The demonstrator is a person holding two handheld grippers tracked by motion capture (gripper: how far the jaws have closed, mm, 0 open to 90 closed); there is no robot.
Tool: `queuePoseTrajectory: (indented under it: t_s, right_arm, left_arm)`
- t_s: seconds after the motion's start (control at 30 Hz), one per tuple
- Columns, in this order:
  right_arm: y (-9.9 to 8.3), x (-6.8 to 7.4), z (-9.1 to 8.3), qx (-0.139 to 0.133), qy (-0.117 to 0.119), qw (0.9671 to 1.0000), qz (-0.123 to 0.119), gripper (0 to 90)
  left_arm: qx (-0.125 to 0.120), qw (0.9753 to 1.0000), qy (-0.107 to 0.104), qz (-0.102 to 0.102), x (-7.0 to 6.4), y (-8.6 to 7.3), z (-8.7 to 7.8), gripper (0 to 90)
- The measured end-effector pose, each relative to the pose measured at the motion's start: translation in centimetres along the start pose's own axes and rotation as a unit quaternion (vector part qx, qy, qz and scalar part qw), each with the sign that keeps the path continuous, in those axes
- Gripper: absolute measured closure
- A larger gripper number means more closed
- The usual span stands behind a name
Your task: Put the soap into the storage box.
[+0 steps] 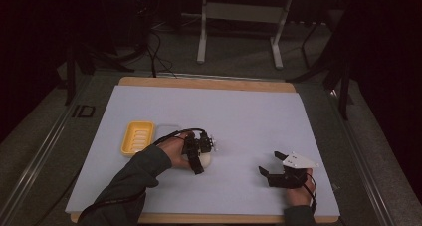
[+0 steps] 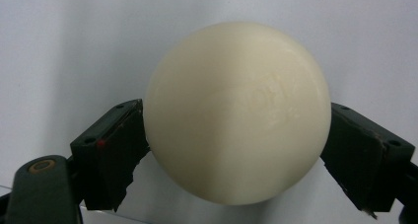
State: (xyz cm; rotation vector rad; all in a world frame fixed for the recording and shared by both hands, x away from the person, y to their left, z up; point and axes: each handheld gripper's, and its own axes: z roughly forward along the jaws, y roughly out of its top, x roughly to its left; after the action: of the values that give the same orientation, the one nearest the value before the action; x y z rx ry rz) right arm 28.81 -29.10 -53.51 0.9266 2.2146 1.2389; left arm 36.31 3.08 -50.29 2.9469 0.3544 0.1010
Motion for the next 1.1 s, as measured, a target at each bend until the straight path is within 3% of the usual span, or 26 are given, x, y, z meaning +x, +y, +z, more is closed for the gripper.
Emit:
queuePoseTrajectory:
  t_s: [0.57, 1.1]
  right_arm:
    - [0.0, 0.0, 0.0, 0.0, 0.0, 1.0, -0.001, 15.7]
    - [0.0, 0.0, 0.0, 0.0, -0.001, 1.0, -0.001, 15.7]
  left_arm:
    - [0.012, 0.9996, -0.024, 0.002, 0.6, 0.5, 0.2, 23.0]
    - [0.047, 0.9983, -0.028, 0.019, 0.7, 1.3, 0.3, 23.2]
